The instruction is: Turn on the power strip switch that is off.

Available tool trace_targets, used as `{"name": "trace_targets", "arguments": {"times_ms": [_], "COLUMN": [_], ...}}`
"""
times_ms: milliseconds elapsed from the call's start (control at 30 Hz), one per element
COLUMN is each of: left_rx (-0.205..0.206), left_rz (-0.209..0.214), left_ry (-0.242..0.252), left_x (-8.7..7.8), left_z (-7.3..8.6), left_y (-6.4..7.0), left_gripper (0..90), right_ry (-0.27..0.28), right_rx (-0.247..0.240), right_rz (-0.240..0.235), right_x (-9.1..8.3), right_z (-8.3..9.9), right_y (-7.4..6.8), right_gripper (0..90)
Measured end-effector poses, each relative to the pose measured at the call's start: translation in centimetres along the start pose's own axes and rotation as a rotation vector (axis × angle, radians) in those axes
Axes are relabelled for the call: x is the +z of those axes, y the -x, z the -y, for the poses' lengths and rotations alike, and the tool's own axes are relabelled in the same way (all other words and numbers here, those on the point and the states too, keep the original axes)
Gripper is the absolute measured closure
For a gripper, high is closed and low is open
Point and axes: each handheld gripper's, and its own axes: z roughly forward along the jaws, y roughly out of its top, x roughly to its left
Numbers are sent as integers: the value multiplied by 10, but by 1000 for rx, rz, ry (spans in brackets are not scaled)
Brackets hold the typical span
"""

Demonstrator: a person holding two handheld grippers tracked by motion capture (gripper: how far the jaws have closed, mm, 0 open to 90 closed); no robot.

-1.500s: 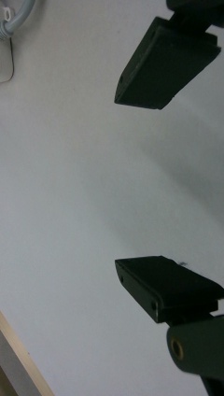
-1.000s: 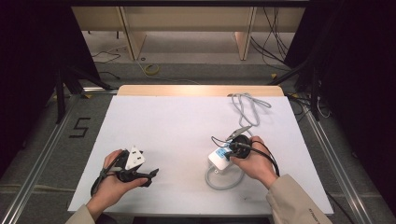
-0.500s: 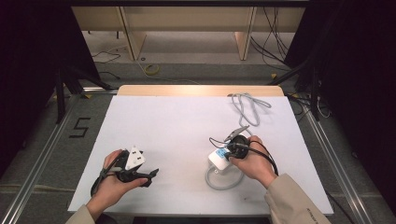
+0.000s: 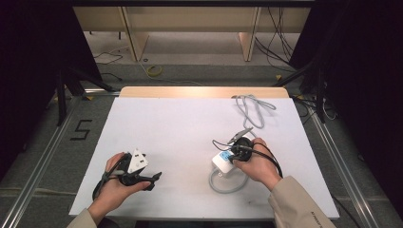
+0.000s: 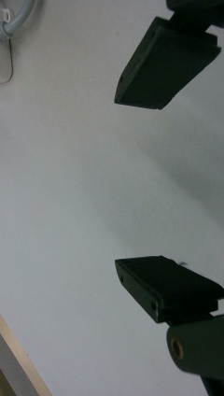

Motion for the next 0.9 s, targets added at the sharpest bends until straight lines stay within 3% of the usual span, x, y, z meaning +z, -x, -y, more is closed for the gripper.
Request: {"name": "trace_targets", "arguments": {"times_ms": [900], "left_rx": [0], "left_rz": [3], "left_ry": [4], "left_x": [1], "left_z": [0], "left_y": [1], "left_gripper": [170], "right_ry": [9], "right_rx": [35], "right_rz": [-14], "right_x": [3], "right_z": [0], "right_y": [1], "right_gripper": [900]}}
